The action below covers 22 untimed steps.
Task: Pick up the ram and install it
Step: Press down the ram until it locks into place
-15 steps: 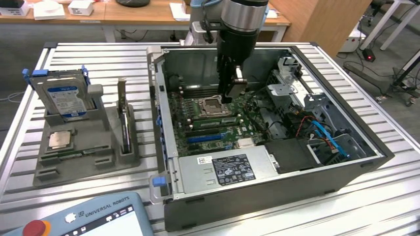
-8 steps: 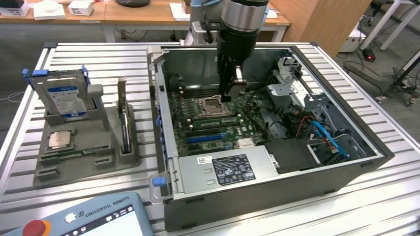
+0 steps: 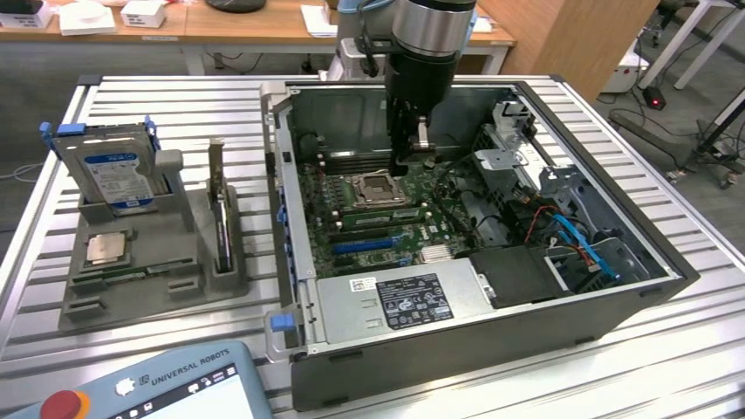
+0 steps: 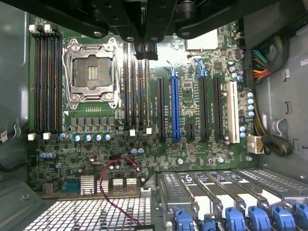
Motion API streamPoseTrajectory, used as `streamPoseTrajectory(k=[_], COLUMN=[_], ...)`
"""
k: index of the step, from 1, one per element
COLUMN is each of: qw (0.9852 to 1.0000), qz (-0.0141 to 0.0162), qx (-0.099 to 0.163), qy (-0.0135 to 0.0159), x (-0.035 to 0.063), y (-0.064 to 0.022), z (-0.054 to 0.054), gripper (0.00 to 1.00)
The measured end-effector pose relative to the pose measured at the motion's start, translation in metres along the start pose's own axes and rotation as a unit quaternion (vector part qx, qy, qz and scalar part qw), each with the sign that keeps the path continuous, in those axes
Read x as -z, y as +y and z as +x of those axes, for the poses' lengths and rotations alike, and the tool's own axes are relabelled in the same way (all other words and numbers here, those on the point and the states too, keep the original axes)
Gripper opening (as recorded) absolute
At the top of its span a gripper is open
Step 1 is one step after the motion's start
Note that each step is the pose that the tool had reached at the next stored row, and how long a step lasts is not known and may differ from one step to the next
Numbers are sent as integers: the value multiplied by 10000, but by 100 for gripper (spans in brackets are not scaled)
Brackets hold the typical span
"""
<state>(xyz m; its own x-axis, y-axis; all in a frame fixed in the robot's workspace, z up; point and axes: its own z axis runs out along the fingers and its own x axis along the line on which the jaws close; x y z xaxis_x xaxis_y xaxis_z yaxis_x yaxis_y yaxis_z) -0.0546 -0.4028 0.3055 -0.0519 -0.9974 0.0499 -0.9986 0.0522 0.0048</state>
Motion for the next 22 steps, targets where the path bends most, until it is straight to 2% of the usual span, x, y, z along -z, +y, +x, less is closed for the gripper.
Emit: streamPoseTrajectory(k=[9,22], qw=[10000,10000], qz=[0,2], qx=[3,34], qy=[0,0], x=[0,2], y=[-7,-257], z=[0,-17], gripper=[10,10])
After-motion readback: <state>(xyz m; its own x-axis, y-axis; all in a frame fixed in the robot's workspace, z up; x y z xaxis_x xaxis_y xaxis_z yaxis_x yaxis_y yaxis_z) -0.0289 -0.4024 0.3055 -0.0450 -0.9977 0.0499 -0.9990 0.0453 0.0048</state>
